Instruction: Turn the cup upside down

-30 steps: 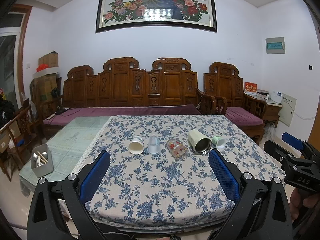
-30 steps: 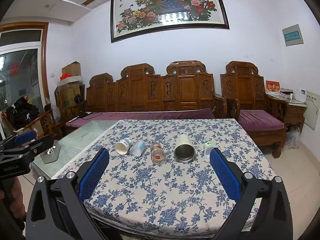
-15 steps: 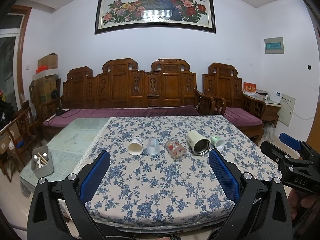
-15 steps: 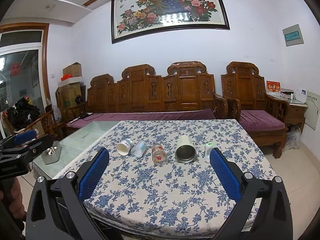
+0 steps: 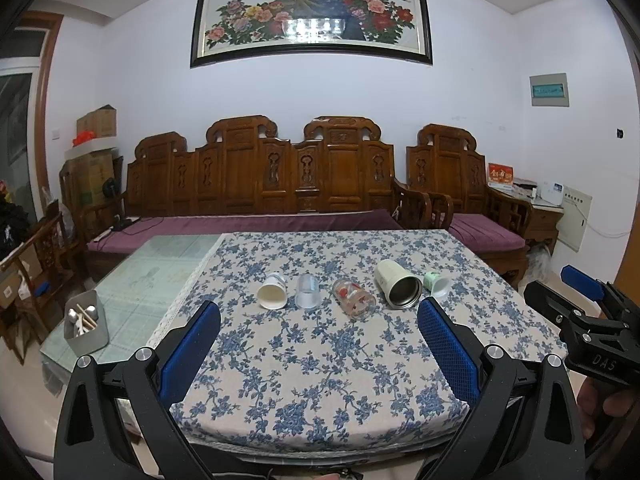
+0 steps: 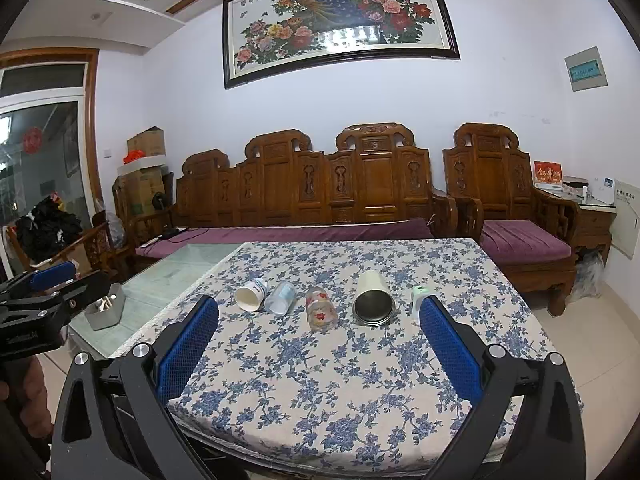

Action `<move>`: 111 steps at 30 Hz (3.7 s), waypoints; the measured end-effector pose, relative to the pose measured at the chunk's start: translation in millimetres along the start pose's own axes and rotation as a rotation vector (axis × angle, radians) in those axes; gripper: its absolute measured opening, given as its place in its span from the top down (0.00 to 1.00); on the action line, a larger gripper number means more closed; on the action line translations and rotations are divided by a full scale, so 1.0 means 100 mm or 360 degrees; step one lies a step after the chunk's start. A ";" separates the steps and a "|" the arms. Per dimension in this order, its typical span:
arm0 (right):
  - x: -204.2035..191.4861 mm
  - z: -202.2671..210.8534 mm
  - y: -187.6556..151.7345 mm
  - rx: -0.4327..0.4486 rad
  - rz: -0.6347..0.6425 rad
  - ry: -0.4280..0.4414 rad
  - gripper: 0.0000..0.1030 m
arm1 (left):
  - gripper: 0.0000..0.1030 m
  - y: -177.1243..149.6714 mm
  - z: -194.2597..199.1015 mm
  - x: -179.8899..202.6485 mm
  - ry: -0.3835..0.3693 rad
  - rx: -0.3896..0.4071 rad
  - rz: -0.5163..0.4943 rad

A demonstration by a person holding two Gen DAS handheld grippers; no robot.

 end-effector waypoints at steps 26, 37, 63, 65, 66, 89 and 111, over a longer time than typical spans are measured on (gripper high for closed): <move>0.24 -1.25 -0.16 -0.0315 0.0004 0.0168 0.05 | 0.08 0.00 -1.29 0.03 -0.0059 -0.0416 -0.0215; 0.35 -2.17 -0.27 -0.0549 0.0004 0.0242 0.11 | 0.08 0.05 -2.25 0.08 -0.0071 -0.0609 -0.0292; 0.53 -3.31 -0.70 -0.0842 -0.0029 0.0275 0.11 | 0.19 -0.18 -4.49 -0.28 0.0048 -0.0989 -0.0270; 0.55 -3.33 -0.74 -0.0855 -0.0037 0.0274 0.11 | 0.20 -0.23 -4.63 -0.32 0.0046 -0.1030 -0.0237; 0.57 -3.33 -0.76 -0.0859 -0.0040 0.0274 0.11 | 0.20 -0.26 -4.69 -0.34 0.0044 -0.1048 -0.0223; 0.65 -3.02 -0.82 -0.0846 -0.0078 0.0222 0.11 | 0.46 -0.56 -4.56 -0.41 0.0022 -0.1212 -0.0212; 1.09 -2.05 -1.05 -0.0756 -0.0219 0.0007 0.11 | 0.45 -0.88 -2.92 0.81 -0.0339 -0.1008 -0.0305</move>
Point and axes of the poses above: each gripper's, at about its wrist camera, not at the fingertips, and z roughly against the way its jaws point, x to its right, y to its top, the point moved 6 cm from there along -z, roughly the way its jaws point, and after that the axes turned 9 degrees about y, right-handed, at the moved point
